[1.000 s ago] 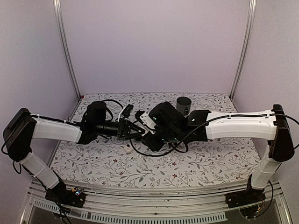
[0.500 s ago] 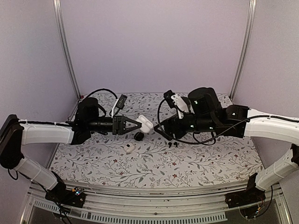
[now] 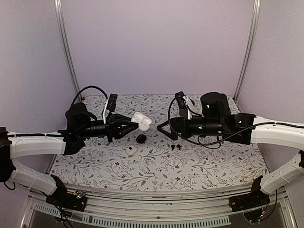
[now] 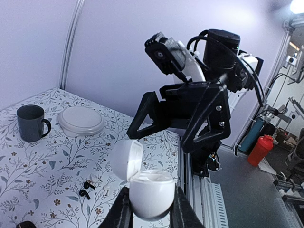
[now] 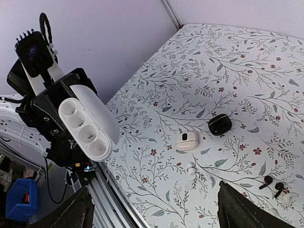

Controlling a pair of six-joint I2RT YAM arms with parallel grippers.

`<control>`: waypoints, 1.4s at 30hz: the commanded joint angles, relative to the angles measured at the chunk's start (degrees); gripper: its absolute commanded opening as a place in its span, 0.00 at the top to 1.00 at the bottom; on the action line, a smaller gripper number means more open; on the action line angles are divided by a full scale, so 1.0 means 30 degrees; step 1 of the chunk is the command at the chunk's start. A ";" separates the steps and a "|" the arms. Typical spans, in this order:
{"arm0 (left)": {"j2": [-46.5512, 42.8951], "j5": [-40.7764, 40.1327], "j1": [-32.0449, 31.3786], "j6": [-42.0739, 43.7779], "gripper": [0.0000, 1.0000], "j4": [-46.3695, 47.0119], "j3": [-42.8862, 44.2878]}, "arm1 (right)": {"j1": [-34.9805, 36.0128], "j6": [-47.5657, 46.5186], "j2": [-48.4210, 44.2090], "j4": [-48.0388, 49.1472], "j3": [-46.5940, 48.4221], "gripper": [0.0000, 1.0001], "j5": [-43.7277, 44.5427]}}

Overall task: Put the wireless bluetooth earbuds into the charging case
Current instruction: Pass from the right arm to the left, then adjust the charging case.

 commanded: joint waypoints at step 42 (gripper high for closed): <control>0.1208 0.3213 -0.0856 0.0340 1.00 0.3558 0.0710 | 0.0002 -0.0715 0.1947 0.3998 0.1172 0.64 -0.5000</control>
